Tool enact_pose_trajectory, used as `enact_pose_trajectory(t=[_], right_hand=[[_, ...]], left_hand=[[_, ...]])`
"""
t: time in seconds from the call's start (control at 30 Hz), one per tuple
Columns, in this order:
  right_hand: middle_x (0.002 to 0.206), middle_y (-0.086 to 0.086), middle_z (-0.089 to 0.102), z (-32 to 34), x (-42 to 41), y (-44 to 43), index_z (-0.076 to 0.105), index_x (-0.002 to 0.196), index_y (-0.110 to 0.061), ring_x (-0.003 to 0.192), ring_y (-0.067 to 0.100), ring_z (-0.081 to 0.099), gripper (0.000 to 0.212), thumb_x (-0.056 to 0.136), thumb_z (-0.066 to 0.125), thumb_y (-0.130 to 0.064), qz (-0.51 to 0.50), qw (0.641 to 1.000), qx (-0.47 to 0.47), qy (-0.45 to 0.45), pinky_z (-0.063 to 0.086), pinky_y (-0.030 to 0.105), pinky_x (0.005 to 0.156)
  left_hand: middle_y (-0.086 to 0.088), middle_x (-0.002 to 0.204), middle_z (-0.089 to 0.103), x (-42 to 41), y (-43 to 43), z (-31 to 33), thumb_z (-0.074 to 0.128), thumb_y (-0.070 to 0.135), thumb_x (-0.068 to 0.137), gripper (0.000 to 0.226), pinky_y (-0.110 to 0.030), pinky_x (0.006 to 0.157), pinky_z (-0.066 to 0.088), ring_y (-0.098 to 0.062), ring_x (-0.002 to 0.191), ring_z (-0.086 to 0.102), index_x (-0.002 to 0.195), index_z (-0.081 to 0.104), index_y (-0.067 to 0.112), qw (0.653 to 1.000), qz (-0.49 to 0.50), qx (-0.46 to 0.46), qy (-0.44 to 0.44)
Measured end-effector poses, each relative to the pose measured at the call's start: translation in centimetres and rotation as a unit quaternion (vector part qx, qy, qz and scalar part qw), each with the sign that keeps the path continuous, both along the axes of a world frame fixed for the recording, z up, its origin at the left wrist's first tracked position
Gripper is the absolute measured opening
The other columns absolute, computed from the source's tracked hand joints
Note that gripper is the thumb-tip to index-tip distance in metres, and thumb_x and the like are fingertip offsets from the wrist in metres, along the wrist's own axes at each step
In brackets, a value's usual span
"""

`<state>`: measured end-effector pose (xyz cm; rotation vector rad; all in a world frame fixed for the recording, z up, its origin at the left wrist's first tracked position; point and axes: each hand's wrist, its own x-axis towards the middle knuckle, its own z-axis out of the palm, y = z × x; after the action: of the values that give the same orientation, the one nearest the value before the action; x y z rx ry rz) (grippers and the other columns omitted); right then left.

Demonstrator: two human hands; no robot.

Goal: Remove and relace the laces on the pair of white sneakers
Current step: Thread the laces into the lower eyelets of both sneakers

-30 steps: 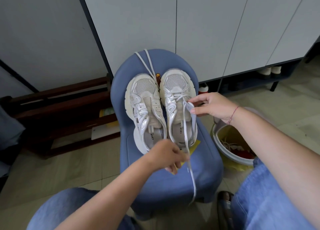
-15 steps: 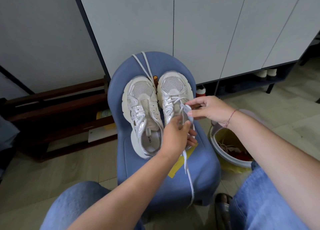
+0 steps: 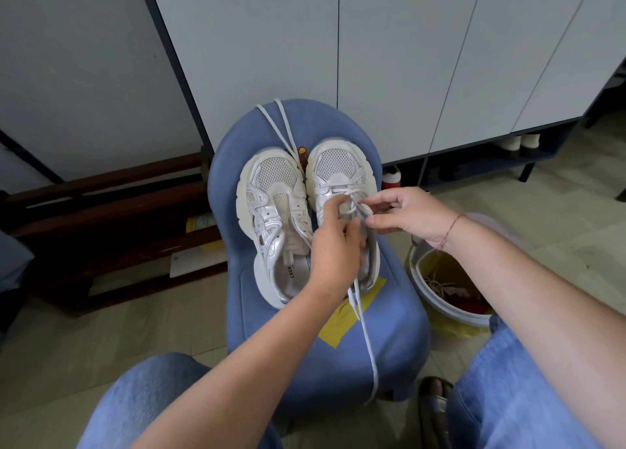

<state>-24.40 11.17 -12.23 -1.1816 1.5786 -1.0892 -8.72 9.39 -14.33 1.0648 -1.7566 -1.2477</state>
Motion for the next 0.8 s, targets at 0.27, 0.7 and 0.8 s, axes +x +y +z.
enact_pose_trajectory(t=[0.27,0.7,0.8], right_hand=[[0.108,0.012,0.067,0.1,0.2,0.1,0.067,0.098,-0.025,0.092,0.014,0.064,0.031,0.079,0.072,0.0,-0.005,1.0,-0.006,-0.007,0.056,0.02,0.071],[0.094,0.003,0.068,0.4,-0.1,0.0,0.068,0.105,-0.013,0.083,0.011,0.065,0.033,0.076,0.073,0.002,-0.009,1.0,0.006,-0.006,0.055,0.018,0.068],[0.093,0.002,0.069,0.7,0.1,0.1,0.069,0.097,-0.02,0.083,0.009,0.065,0.03,0.076,0.073,0.002,-0.005,1.0,0.002,-0.002,0.055,0.018,0.068]], left_hand=[[-0.004,0.059,0.063,-0.4,-0.9,0.4,0.05,0.017,0.101,0.016,-0.022,0.046,0.043,-0.006,0.037,0.05,0.092,0.062,0.013,0.998,-0.003,0.038,-0.052],[0.004,0.051,0.06,3.5,0.0,1.5,0.063,0.008,0.092,0.015,-0.014,0.043,0.036,-0.004,0.04,0.049,0.078,0.068,0.012,0.896,-0.339,0.159,-0.239],[0.009,0.051,0.06,4.1,1.1,1.1,0.066,0.013,0.092,0.013,-0.013,0.046,0.036,-0.001,0.043,0.051,0.08,0.069,0.014,0.832,-0.432,0.172,-0.303]])
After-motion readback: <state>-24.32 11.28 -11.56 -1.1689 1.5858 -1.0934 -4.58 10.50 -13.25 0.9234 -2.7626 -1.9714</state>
